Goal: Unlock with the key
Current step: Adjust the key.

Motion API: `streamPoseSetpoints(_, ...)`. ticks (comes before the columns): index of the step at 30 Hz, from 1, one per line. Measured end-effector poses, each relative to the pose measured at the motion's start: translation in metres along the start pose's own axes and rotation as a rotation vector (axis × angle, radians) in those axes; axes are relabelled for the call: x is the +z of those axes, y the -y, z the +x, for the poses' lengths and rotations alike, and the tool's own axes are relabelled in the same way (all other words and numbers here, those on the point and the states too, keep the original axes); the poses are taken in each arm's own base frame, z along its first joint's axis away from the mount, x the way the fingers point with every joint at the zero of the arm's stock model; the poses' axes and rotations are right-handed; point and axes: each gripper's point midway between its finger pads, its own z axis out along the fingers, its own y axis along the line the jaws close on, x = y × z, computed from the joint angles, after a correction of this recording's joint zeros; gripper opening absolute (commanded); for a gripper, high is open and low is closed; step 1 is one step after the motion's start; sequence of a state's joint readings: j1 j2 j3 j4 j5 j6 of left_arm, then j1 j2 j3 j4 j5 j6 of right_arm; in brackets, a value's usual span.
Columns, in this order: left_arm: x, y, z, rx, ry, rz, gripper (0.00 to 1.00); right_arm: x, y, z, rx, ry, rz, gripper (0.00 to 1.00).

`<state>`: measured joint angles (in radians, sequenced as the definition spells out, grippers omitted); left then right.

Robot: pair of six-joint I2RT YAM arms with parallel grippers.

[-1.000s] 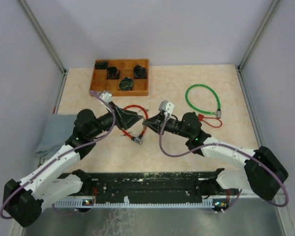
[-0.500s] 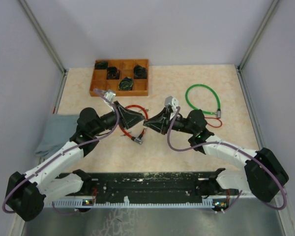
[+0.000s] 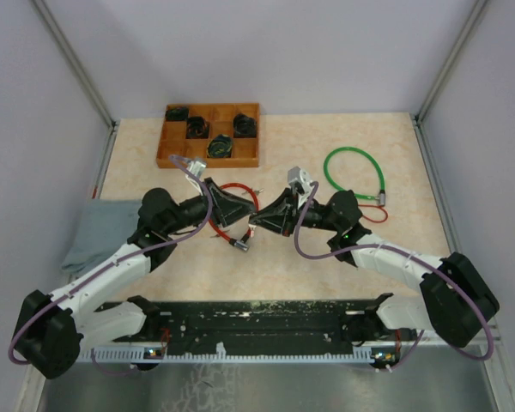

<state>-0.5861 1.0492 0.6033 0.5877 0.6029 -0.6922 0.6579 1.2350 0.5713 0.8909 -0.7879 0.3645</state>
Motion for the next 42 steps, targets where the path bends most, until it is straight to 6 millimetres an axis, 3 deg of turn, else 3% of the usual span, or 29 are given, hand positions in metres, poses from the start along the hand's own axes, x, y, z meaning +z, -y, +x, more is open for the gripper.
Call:
streamPoseSetpoints(3, 0.000, 0.001, -0.002, 0.002, 0.008, 0.005, 0.31, 0.000, -0.001, 0.001, 0.007, -0.003, -0.008, 0.00)
streamPoseSetpoints(11, -0.001, 0.003, -0.003, -0.002, 0.016, 0.016, 0.00, 0.000, -0.003, 0.005, 0.036, -0.014, -0.023, 0.00)
streamPoseSetpoints(18, -0.003, -0.002, 0.002, -0.022, 0.019, 0.004, 0.00, 0.000, -0.003, 0.009, 0.056, -0.021, -0.030, 0.31)
streamPoseSetpoints(23, -0.005, -0.011, 0.005, -0.041, 0.040, -0.036, 0.00, 0.000, 0.002, 0.004, 0.038, 0.008, -0.002, 0.40)
streamPoseSetpoints(30, -0.010, -0.029, 0.008, -0.077, 0.086, -0.121, 0.00, -0.012, 0.014, 0.020, 0.067, 0.019, 0.105, 0.45)
streamPoseSetpoints(42, -0.020, -0.051, 0.013, -0.132, 0.180, -0.196, 0.00, -0.029, 0.029, 0.016, 0.081, 0.128, 0.259, 0.47)
